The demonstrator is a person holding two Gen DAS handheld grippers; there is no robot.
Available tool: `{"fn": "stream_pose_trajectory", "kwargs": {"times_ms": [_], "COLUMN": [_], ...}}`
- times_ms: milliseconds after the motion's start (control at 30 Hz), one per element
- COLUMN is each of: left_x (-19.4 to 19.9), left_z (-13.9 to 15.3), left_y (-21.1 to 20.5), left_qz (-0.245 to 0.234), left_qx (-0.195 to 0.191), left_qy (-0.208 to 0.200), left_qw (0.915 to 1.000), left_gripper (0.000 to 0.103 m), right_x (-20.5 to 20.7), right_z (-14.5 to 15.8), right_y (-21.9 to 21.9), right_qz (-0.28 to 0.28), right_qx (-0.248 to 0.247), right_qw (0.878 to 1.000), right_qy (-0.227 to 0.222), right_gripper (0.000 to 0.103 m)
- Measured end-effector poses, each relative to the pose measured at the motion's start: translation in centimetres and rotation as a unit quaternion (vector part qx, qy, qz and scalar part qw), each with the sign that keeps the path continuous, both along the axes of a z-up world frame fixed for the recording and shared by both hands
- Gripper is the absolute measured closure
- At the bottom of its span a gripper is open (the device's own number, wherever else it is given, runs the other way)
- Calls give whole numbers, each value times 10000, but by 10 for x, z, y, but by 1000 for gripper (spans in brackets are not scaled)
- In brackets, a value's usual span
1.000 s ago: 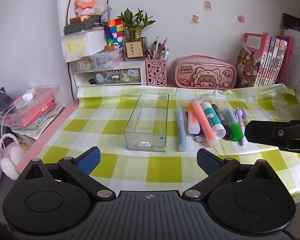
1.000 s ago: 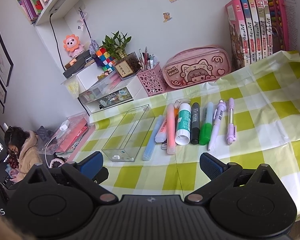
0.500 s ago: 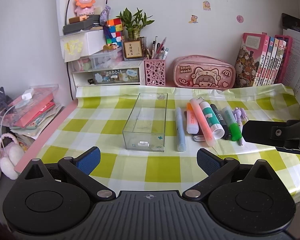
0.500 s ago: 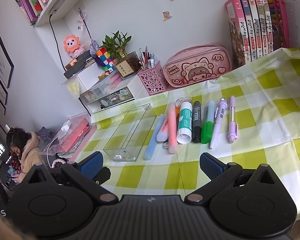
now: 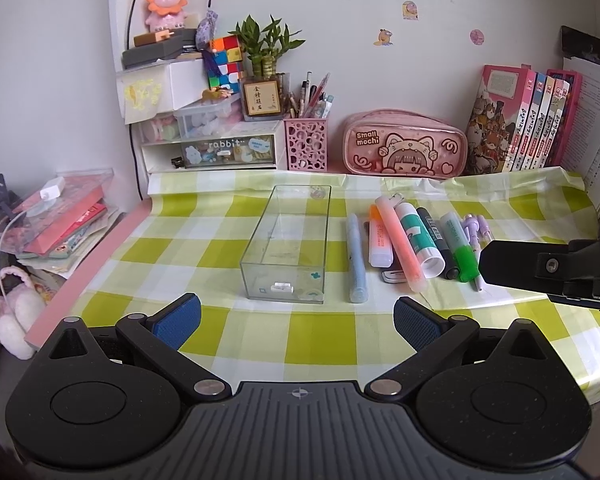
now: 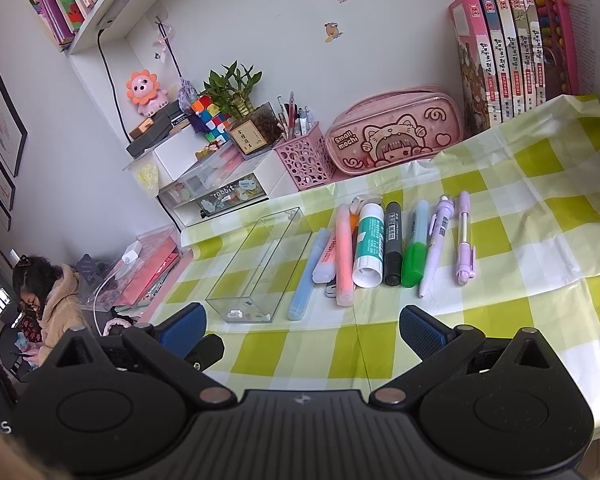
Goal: Organize stationery
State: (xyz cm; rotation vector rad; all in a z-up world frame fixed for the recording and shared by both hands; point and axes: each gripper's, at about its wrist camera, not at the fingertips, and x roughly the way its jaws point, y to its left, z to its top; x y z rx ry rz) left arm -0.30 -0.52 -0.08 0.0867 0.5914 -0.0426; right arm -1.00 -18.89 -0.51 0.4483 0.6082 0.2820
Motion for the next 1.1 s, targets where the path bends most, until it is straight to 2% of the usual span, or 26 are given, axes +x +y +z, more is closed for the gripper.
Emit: {"fn": "stream_pose_trajectory", "kwargs": {"times_ms": [467, 700, 800, 900, 1033, 1100], "left_x": [7, 48, 65, 79, 89, 94], "left_z": [-4, -28, -38, -47, -52, -56], "left_y": [3, 15, 19, 22, 21, 19], "left_qz": [-125, 78, 45, 23, -32, -103], "left_qx": [-110, -171, -183, -314, -338, -297], "left_qy": [0, 142, 219, 298, 149, 131], "left_qw": [9999, 9997, 9996, 9991, 9993, 9994], "left_gripper": [5, 6, 7, 9, 13, 20], "right_x": [4, 32, 40, 51, 75, 90], "right_z": [-1, -11, -10, -6, -3, -2], "right_y": [-6, -31, -38, -35, -24, -20], "right_qz": [-79, -546, -596, -502, -253, -132], "right_qx": [22, -142, -160, -246, -474, -522], "right_qw": [10000, 9982, 9980, 9984, 9985, 9985], "right_qy": [10, 205, 154, 87, 95, 139], "right_gripper": [5, 5, 7, 14, 35, 44]}}
